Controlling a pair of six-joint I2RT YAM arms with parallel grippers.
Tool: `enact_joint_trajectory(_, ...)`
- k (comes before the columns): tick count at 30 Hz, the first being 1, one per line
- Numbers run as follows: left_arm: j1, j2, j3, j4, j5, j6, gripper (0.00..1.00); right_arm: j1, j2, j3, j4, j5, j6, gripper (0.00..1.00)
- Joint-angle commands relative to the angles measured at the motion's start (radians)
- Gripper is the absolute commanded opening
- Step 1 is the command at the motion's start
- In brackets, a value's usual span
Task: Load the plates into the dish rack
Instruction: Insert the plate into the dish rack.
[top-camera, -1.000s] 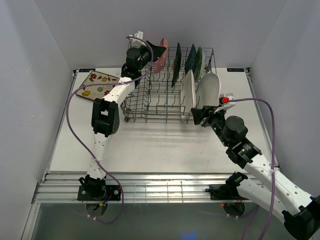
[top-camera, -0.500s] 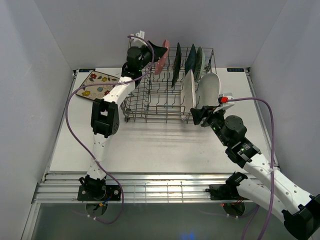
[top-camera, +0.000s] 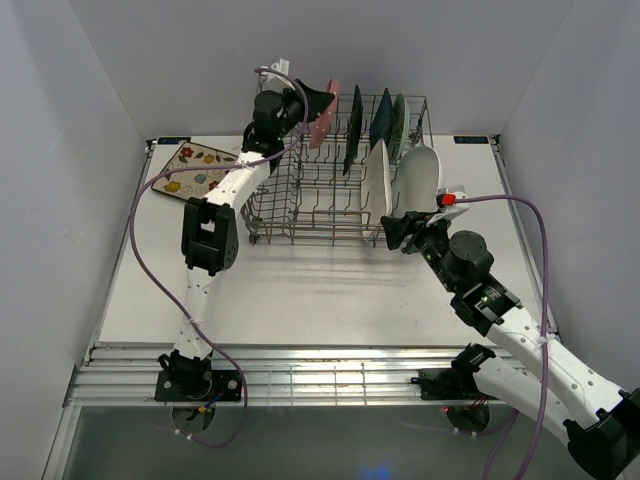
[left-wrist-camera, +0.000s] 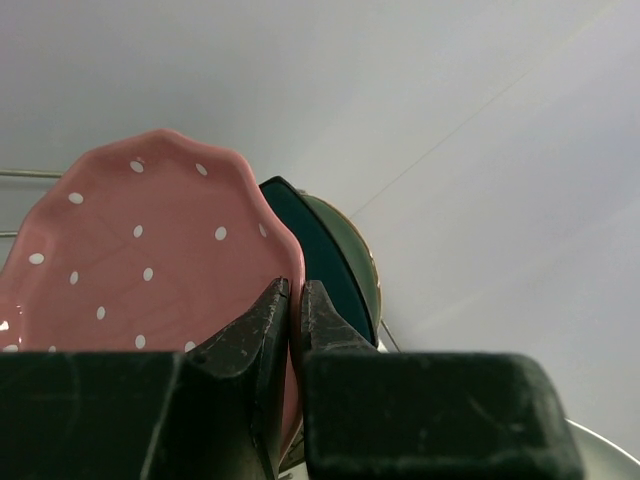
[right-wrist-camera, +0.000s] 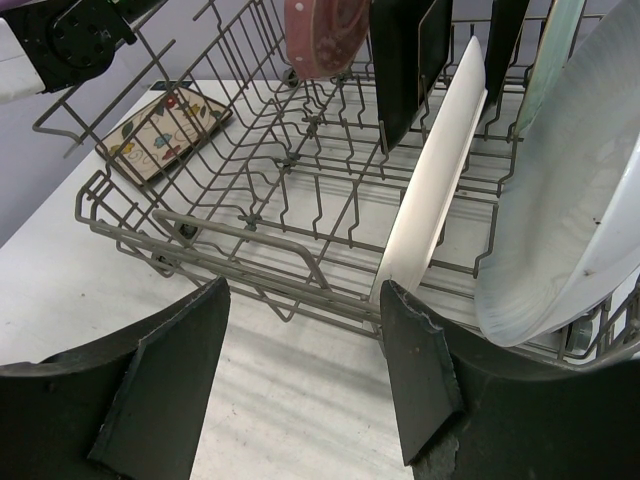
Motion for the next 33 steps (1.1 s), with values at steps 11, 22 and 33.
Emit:
enact_joint_trajectory(11, -0.013, -0.236, 0.067, 0.144, -0.007, -0.026, 0.00, 0.005, -0.017, -0.006, 0.032, -0.006, -0.004, 0.68)
enact_joint_trajectory(22, -0.015, -0.228, 0.011, 0.141, -0.076, -0.068, 0.00, 0.005, -0.043, -0.015, 0.020, 0.005, -0.004, 0.68)
enact_joint_trajectory(33, -0.016, -0.253, -0.045, 0.071, -0.091, -0.077, 0.00, 0.005, -0.056, -0.024, 0.020, 0.011, -0.004, 0.68)
